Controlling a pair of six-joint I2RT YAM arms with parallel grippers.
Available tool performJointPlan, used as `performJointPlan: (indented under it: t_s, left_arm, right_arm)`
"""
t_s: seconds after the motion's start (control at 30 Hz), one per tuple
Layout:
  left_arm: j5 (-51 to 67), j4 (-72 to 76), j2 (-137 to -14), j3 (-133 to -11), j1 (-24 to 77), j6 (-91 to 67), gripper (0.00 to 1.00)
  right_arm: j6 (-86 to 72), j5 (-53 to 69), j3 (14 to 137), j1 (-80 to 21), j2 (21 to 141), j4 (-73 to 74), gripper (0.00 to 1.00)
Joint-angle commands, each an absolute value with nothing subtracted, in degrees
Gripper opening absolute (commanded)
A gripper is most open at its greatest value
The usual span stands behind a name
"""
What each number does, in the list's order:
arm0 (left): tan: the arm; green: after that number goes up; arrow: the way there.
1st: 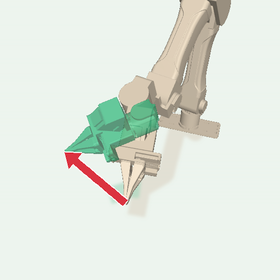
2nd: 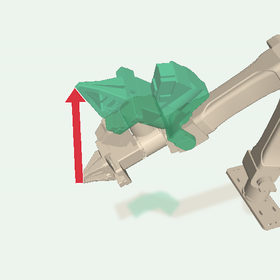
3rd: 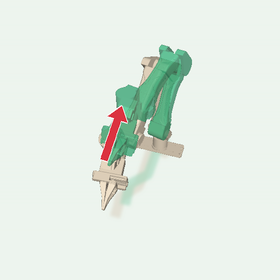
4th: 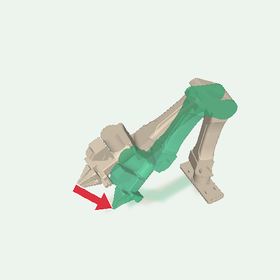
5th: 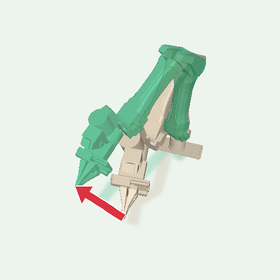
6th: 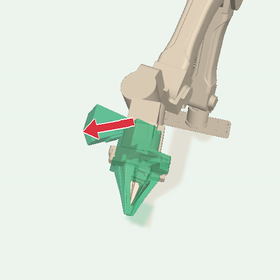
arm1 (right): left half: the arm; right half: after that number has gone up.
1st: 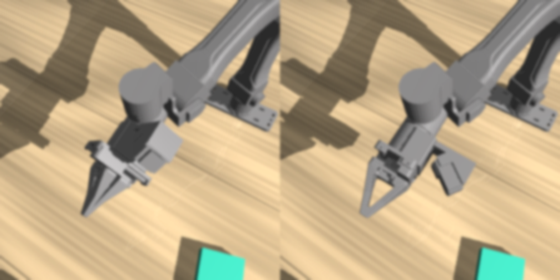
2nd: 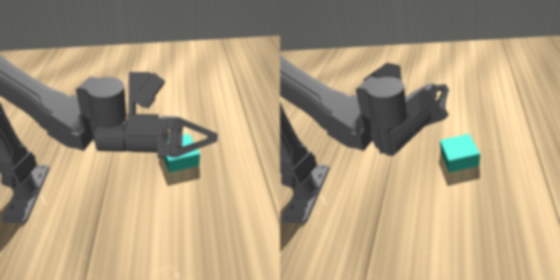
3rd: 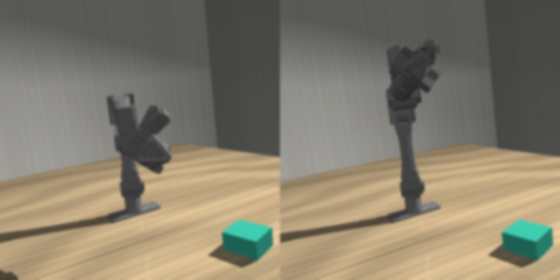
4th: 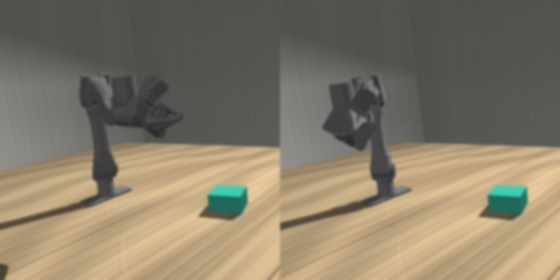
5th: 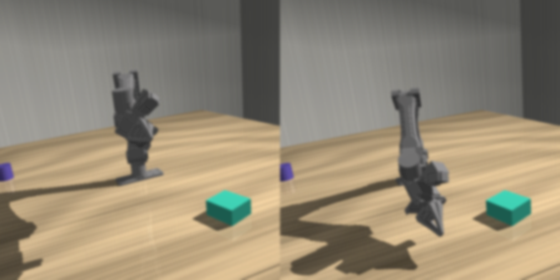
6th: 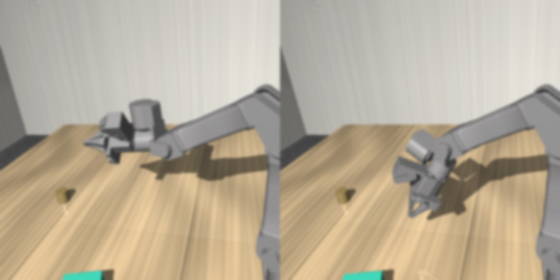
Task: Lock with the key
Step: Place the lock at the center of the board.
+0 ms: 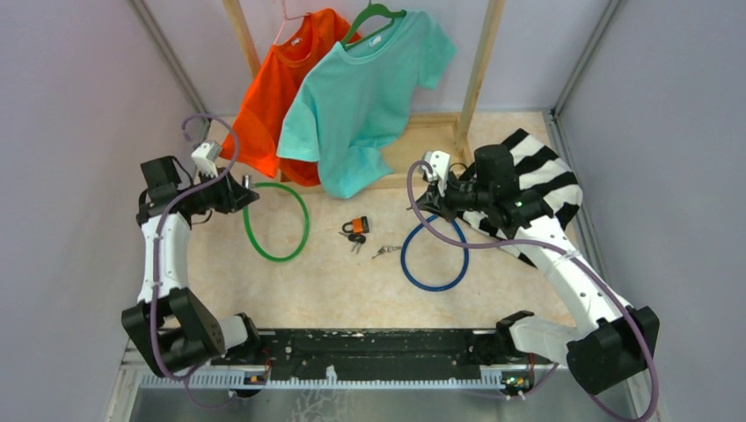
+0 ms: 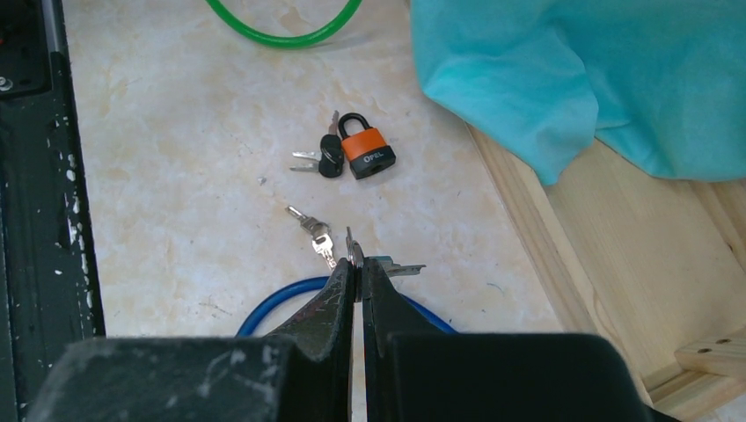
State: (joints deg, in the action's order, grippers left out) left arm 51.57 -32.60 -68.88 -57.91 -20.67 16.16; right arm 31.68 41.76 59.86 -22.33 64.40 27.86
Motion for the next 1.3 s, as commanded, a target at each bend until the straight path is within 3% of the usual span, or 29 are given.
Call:
performJointPlan:
  t_s: [0.0, 0.43, 1.0, 1.27]
  left_arm:
    - [58.94, -25.75, -73.10, -56.77, -22.32, 9.39, 0.01]
    - [51.26, -17.39, -81.76, -50.49, -22.32, 10.39, 0.17]
    - [47.28, -17.93, -98.00, -54.59, -22.32, 17.67, 0.46]
    - [40.57, -16.11, -96.22, -54.52, -22.41, 19.48, 0.67]
  right_arm:
    - [30.86, 42.53, 59.45, -21.93, 62.40, 24.02, 0.00]
    - [30.22, 47.66, 59.96, -22.04, 68.04, 22.61, 0.00]
    - [30.66, 46.06, 58.04, -23.58, 68.80, 22.43, 0.00]
    - [34.50, 41.41, 58.57, -30.71, 72.34, 23.52, 0.00]
